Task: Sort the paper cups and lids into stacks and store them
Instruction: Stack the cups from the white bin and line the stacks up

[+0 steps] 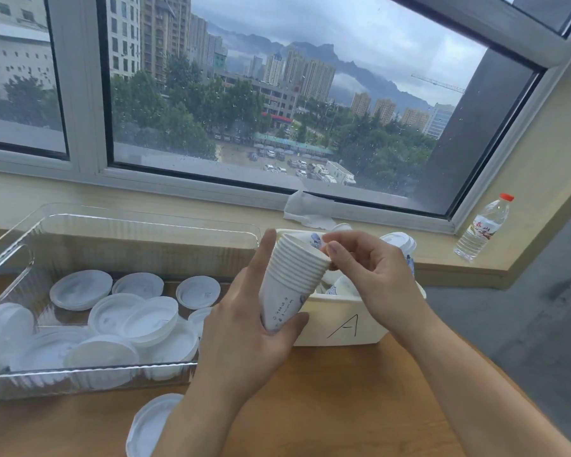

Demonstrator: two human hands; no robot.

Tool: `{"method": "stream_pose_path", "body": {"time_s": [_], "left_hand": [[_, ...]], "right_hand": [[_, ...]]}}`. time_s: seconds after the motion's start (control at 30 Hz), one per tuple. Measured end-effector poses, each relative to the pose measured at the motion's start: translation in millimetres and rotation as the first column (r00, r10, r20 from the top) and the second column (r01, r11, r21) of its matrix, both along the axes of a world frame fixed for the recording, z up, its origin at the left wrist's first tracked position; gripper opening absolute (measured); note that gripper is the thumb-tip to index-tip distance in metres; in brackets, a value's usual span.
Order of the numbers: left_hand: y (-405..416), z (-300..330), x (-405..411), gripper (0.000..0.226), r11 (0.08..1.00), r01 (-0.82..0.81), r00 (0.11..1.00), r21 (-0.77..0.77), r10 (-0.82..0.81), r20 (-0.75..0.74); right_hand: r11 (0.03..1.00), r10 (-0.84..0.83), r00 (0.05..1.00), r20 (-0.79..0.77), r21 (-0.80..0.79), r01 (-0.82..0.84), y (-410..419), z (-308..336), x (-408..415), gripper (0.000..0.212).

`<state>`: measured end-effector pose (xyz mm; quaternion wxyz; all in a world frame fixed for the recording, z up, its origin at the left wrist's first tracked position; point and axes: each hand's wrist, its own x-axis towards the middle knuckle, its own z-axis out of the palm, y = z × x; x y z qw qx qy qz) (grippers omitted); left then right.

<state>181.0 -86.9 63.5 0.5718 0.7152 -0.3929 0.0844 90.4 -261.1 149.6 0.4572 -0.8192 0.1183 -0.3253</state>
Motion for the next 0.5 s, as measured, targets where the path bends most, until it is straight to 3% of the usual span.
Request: {"method": "stream_pose_path", "body": {"time_s": [0.1, 0.2, 0.33, 0.5], "left_hand": [[-1, 2, -4, 0.123, 1.000, 0.000, 1.000, -0.009, 0.000, 0.008], [-1, 2, -3, 0.120, 1.000, -0.009, 1.000, -0.010, 0.010, 0.016], [-1, 2, 1, 0.110, 1.000, -0.006, 1.000, -0.005, 0.006, 0.013], [-1, 1, -1, 0.112, 1.000, -0.023, 1.000, 0.012, 0.023, 0.013]], "right_hand": [[0.976, -0.183, 0.983, 0.019, -0.118, 0.184, -19, 1, -3, 0.010], [0.879, -0.370, 0.923, -0.102, -0.359, 0.313, -39, -3, -10, 0.020], [0.820, -0.448, 0.849, -0.280, -0.506, 0.266, -52, -13, -14, 0.040], [0.782, -0.467, 0.824, -0.320, -0.585, 0.216, -54, -15, -10, 0.051]]}}
